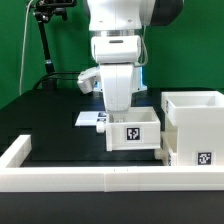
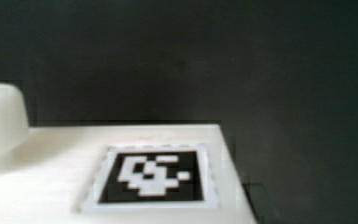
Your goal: Assemble drawer
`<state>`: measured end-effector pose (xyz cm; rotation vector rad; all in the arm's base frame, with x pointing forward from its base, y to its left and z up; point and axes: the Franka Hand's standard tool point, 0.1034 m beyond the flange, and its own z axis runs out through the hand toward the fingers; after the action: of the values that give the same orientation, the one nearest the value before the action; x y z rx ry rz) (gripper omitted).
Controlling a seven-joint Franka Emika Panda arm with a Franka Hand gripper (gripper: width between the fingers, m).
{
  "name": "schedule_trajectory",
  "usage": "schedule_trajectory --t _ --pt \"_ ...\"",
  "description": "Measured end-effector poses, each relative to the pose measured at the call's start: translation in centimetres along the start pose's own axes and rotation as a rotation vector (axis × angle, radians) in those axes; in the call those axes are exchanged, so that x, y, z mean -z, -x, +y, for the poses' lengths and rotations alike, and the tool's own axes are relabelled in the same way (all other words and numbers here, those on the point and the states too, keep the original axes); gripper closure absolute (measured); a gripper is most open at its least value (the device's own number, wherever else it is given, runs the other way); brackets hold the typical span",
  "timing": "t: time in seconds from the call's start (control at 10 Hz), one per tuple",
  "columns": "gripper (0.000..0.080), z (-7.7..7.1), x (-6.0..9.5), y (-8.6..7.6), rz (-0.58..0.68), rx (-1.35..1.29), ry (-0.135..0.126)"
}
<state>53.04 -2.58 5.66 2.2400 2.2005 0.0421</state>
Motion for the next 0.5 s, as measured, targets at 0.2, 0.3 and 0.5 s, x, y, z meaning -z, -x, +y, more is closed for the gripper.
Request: schedule_trajectory --t 0.2,0.3,0.5 --pt "0.0755 0.5 -0.1 -0.5 0.004 0.007 0.003" --pt "0.0755 0.4 -0.2 -0.5 0.004 0.006 0.002" --pt "0.0755 0.6 -0.1 -1.4 0.007 -0.013 0.004"
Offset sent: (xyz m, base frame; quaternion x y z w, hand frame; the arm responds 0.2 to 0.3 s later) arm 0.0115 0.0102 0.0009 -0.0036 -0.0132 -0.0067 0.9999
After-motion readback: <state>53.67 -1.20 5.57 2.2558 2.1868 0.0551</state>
